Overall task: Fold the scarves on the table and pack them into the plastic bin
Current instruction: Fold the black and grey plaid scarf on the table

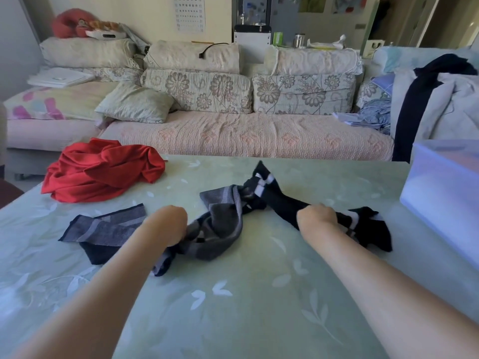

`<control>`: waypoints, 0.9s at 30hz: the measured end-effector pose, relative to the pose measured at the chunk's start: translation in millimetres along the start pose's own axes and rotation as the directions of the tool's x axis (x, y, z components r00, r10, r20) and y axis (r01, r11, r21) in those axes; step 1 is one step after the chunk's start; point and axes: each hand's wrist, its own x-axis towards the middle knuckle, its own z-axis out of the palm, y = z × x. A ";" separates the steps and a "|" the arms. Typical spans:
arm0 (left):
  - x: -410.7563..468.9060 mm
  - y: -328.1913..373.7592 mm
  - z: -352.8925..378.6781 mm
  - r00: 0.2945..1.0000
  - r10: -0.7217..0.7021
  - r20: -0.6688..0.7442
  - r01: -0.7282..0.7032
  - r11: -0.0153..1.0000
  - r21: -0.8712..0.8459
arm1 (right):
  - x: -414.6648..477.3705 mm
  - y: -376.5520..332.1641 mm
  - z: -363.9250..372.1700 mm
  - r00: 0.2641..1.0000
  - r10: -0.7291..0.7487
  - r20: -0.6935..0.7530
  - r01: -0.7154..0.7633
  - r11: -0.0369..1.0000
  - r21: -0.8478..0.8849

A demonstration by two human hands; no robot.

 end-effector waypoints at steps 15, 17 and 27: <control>20.7 79.3 15.1 0.951 0.233 -0.202 -0.283 0.920 -0.270 | 31.3 -45.4 13.3 0.834 -0.321 -0.448 0.364 0.931 0.010; 26.0 73.4 5.9 0.963 0.229 -0.142 -0.263 0.909 -0.324 | 39.0 -32.7 14.8 0.864 -0.336 -0.374 0.376 0.926 0.036; 37.8 48.8 -22.1 0.920 -0.137 -0.367 0.174 0.982 0.069 | 51.7 37.4 17.3 0.988 0.003 -0.157 -0.023 0.992 -0.123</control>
